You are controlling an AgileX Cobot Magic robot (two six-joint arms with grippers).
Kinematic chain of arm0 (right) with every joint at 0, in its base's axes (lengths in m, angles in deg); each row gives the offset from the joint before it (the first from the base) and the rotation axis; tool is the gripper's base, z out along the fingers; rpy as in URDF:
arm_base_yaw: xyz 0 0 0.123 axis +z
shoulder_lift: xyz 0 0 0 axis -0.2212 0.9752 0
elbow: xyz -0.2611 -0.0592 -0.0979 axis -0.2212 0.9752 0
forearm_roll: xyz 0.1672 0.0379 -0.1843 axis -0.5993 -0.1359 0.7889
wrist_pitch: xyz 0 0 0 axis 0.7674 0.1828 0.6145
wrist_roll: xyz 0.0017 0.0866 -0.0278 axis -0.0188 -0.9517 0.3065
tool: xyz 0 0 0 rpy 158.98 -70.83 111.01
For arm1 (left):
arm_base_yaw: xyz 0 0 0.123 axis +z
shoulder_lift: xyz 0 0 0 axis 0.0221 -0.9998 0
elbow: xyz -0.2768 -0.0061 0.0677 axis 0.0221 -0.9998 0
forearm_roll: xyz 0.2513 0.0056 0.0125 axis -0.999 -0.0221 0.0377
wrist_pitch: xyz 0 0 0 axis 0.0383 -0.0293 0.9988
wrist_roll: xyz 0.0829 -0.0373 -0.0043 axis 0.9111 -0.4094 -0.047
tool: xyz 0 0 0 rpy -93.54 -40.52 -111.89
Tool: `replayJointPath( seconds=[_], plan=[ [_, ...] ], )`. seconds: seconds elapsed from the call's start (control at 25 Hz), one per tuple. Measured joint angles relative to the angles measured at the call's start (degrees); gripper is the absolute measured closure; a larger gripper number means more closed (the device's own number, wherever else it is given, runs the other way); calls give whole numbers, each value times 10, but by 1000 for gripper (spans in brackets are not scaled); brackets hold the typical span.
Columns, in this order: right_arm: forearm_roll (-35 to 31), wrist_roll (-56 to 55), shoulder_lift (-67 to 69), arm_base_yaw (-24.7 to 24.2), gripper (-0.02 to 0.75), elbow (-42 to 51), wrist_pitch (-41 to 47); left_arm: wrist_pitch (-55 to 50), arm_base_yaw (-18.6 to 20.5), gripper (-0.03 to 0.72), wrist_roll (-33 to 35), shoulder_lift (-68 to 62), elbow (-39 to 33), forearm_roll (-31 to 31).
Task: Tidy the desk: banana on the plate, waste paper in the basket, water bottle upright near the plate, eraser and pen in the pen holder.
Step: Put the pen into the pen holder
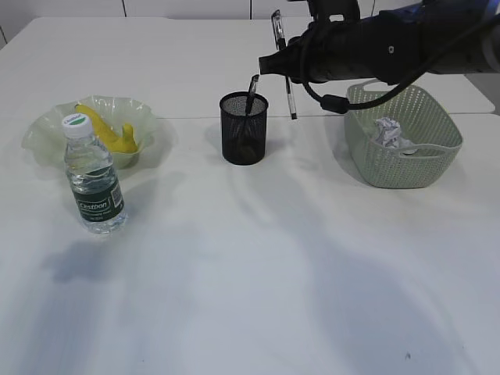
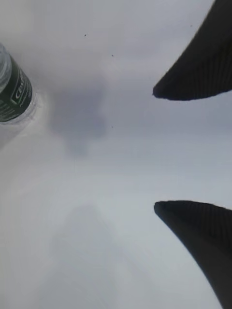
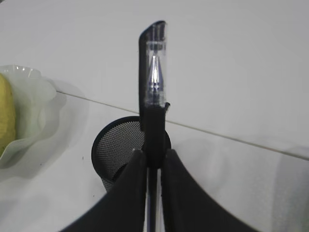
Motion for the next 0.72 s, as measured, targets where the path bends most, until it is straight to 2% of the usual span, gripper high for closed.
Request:
replayJointPath(
  seconds=[0.28,0.72],
  plan=[
    [0,-4,52,0,697,-46,-59,0,0,236,0,0,0,0],
    [0,-32,139,0,697,-167,-70,2,0,241,0,0,0,-17]
  ],
)
